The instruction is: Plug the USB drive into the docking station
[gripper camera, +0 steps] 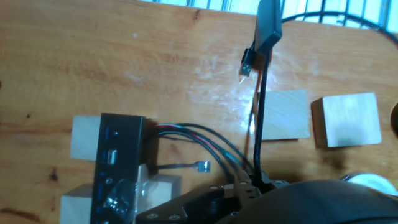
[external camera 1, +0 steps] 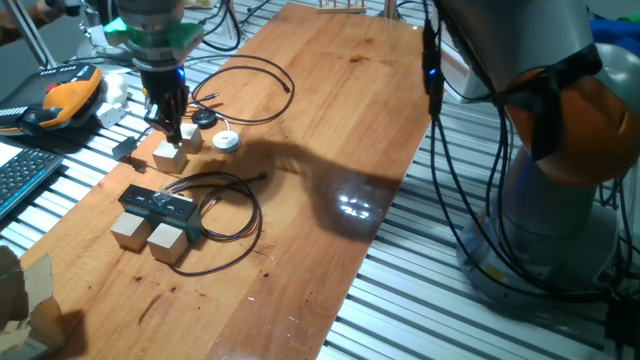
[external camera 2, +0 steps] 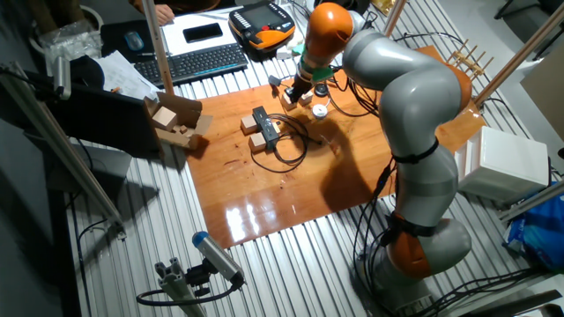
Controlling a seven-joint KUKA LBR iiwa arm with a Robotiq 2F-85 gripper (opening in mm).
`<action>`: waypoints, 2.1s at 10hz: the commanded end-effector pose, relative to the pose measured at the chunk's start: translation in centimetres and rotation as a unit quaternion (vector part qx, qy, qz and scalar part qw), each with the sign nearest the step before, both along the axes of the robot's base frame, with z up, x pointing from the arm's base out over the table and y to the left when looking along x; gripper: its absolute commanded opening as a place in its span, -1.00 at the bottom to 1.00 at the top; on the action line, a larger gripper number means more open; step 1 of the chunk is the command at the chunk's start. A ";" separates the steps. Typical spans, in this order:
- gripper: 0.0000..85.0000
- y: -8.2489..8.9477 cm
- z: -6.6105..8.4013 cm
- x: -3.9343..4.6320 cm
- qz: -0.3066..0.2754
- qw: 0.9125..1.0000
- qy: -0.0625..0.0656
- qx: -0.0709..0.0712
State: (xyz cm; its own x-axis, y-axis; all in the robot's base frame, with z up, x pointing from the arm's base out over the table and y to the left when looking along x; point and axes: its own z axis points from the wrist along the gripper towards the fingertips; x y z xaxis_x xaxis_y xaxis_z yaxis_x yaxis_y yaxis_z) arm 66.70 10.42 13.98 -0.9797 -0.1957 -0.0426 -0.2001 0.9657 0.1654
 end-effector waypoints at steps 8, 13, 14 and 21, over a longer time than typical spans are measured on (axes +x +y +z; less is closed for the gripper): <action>-1.00 7.6 1.9 -2.94 -0.036 0.999 -0.009 -0.023; -1.00 10.1 0.9 -5.97 -0.052 0.998 -0.012 -0.025; -1.00 10.4 0.5 -6.13 -0.060 0.998 -0.020 -0.024; -1.00 11.5 -0.3 -6.54 -0.072 0.996 -0.033 -0.031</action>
